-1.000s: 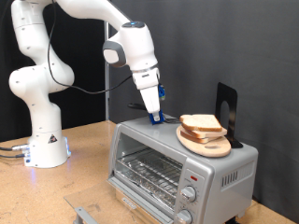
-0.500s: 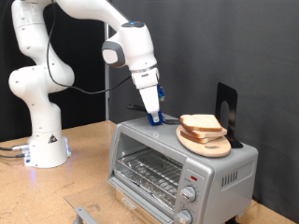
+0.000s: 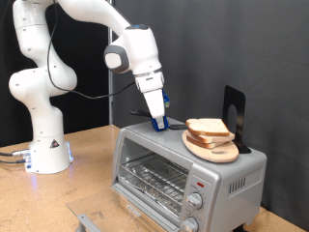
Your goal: Make a piece of toast with the oven
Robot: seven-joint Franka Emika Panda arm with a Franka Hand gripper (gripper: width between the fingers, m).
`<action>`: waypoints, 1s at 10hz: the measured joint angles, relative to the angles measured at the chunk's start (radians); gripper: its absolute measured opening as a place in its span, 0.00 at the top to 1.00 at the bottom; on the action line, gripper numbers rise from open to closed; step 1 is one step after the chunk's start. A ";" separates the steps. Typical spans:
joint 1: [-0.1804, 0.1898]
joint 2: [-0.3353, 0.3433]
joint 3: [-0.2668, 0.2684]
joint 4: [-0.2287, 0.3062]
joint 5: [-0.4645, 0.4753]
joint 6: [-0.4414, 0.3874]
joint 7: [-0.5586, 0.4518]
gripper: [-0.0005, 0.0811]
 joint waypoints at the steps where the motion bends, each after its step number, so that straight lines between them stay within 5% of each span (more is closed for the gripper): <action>1: 0.000 0.000 0.000 0.000 0.000 0.003 0.000 0.01; 4: 0.000 0.003 0.000 0.000 0.000 0.010 0.000 0.01; 6: 0.000 0.006 0.000 0.000 0.000 0.010 0.000 0.32; 10: 0.000 0.006 0.000 0.001 0.001 0.013 0.003 0.40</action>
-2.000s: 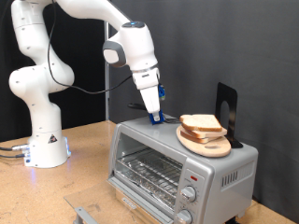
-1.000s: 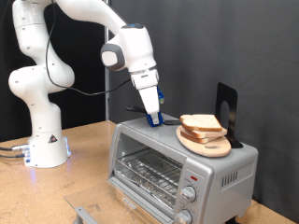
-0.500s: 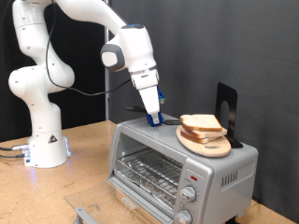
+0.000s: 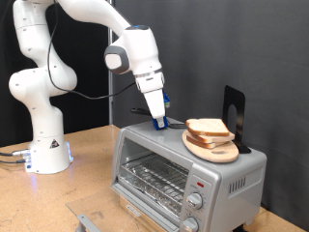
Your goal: Make a piece of toast with the oven
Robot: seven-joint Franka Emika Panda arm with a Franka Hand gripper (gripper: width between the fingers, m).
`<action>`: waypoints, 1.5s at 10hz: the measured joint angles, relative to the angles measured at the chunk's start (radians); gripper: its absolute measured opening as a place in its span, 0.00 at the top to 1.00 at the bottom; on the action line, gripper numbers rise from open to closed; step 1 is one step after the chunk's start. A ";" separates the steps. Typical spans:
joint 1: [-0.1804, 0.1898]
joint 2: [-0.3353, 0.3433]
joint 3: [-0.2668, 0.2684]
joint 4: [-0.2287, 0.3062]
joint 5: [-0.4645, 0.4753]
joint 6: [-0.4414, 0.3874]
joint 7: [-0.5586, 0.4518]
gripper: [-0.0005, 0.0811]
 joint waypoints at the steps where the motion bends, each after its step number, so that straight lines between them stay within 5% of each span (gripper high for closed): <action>1: 0.001 0.000 0.000 0.001 0.013 0.000 0.001 0.40; 7: 0.008 -0.014 -0.001 0.004 0.166 -0.052 -0.018 0.40; 10: 0.035 -0.036 -0.011 -0.004 0.282 -0.034 -0.115 0.40; 13: 0.050 -0.127 -0.036 -0.017 0.360 -0.056 -0.178 0.40; 15: 0.048 -0.197 -0.069 -0.023 0.360 -0.157 -0.178 0.40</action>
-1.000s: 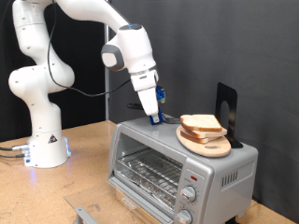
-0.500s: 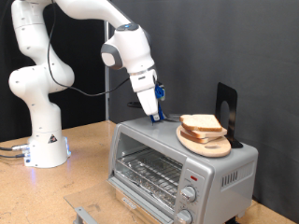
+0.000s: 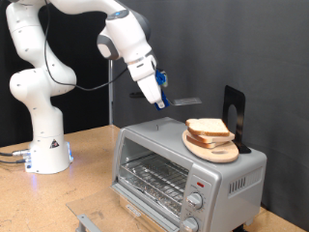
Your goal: Make a piece of toast with the oven
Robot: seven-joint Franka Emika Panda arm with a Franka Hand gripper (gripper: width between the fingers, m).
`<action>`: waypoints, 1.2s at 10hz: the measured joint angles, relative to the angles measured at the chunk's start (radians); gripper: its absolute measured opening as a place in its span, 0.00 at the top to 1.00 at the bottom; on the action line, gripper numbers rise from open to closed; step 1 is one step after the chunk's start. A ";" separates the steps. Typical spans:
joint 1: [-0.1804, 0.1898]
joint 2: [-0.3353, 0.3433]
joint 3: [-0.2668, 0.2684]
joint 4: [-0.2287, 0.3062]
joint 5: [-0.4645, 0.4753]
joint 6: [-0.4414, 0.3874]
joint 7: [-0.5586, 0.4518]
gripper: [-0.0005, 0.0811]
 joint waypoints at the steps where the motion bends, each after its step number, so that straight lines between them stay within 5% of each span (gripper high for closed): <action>1: 0.000 0.004 0.004 -0.002 -0.001 0.010 0.000 0.40; 5: -0.018 -0.019 -0.031 -0.036 0.098 0.080 0.049 0.40; 12: -0.184 -0.071 -0.127 -0.064 0.033 -0.030 0.071 0.41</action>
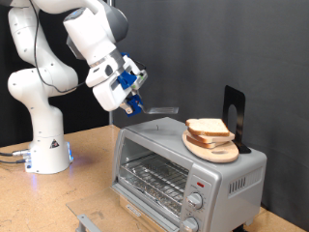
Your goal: Make a piece of toast with the oven
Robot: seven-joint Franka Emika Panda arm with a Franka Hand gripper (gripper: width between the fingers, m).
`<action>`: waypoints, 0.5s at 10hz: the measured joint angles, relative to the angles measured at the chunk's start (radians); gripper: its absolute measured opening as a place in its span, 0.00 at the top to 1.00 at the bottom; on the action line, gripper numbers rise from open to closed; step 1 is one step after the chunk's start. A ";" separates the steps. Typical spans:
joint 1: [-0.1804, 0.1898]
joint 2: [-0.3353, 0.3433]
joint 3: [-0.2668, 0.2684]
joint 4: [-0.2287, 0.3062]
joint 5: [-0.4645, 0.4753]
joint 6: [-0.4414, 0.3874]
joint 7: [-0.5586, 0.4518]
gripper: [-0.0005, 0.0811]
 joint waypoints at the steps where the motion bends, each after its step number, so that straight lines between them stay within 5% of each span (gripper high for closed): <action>1: -0.015 0.002 -0.007 0.000 -0.008 -0.004 0.000 0.41; 5: -0.023 0.011 -0.026 0.006 -0.008 0.020 -0.015 0.41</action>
